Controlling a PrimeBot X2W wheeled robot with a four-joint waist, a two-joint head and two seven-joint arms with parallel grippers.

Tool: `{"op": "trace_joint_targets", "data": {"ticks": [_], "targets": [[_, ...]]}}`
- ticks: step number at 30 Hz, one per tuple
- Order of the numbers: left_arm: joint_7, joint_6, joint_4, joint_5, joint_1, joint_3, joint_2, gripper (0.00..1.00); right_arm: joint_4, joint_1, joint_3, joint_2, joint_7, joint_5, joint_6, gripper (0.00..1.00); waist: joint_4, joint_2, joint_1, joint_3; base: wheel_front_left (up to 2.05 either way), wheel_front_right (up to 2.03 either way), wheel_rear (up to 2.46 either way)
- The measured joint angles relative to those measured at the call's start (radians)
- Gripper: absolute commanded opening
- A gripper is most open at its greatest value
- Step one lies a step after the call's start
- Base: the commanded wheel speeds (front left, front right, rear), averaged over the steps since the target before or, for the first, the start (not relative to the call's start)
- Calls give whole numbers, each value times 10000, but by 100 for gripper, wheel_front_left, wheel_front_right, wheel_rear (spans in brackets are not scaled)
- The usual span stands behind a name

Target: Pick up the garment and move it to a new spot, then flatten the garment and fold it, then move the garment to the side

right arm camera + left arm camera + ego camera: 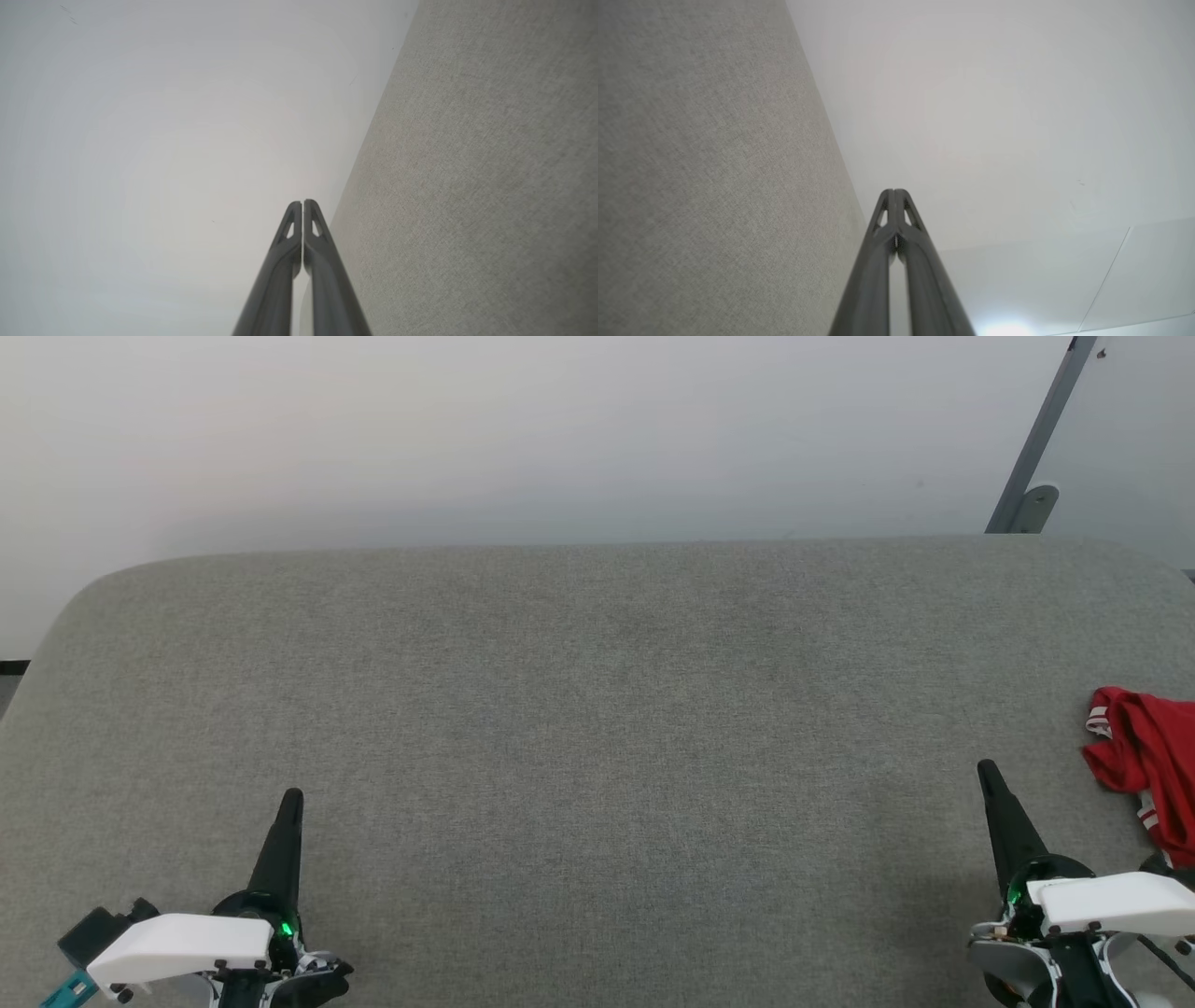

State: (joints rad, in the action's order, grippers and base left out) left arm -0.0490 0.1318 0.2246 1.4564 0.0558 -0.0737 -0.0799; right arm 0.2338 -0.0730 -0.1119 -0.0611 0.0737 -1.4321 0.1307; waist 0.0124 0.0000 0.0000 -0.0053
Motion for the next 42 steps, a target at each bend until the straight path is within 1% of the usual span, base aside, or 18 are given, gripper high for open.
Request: {"op": "trace_joint_targets", "data": {"ticks": [26,42], "targets": [[-523,0,207,1613,443,-242,182,0,104,-297,-19,102,370,-1714,0,0,-121,0,0,82,0,0,0],[-566,0,215,1655,470,-272,211,0,105,-342,-19,105,410,-1787,0,0,-124,0,0,84,0,0,0]]}}
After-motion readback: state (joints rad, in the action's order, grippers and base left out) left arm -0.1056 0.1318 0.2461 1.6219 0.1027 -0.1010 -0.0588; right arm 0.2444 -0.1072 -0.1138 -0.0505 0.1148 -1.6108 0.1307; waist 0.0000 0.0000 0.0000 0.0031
